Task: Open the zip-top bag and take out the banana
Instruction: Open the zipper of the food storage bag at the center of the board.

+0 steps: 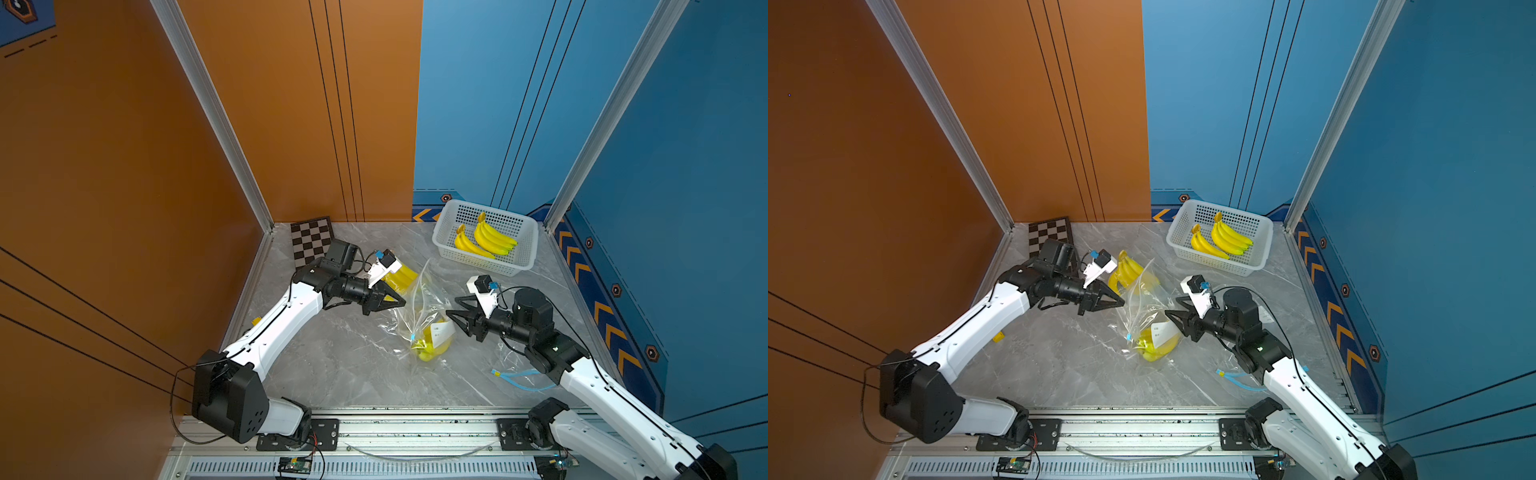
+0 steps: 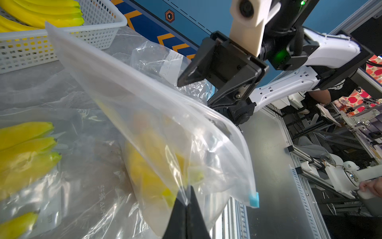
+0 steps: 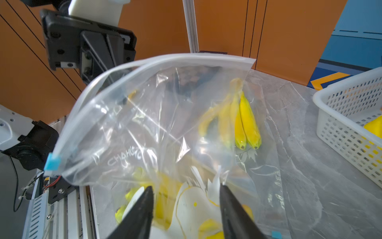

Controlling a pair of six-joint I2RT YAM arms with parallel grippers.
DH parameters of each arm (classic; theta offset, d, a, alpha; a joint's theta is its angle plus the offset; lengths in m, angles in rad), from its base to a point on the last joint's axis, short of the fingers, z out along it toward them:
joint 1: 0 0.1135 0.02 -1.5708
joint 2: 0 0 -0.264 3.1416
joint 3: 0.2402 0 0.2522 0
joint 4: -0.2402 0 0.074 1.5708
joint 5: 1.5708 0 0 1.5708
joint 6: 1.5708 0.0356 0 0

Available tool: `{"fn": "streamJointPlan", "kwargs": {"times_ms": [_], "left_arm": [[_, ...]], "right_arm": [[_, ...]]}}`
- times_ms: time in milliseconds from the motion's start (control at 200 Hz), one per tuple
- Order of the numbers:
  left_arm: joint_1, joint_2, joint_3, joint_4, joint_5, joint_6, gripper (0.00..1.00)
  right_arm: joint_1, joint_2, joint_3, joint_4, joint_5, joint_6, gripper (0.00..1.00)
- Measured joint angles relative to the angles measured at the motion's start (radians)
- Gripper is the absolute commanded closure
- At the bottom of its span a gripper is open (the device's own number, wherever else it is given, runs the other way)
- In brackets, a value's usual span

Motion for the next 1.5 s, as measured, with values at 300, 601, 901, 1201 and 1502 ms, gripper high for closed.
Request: {"fn": "streamJointPlan", "kwargs": {"times_ms": [300,601,901,1201,1502], "left_arm": [[-0.108,-0.022,0.037,0.000,-0.085,0.006,1.00],[-0.120,-0.034,0.037,0.000,-0.106,0.005,1.00],[-0.147,-0.034,0.037,0.000,-0.116,0.002,1.00],[-0.159,-0.040,0.037,0.000,-0.127,-0.012,1.00],[-0.153,-0.092,0.032,0.001,-0.204,-0.066,1.00]], "right_arm": [[0.064,0.132,0.552,-0.335,0.135,0.334,0.07],[0.227,0.208,0.637,-0.756,0.319,0.474,0.15],[0.284,0.243,0.629,-0.843,0.346,0.528,0.33],[0.294,0.305,0.624,-0.876,0.371,0.551,0.81],[0.288,0.282,0.681,-0.963,0.452,0.575,1.00]]}}
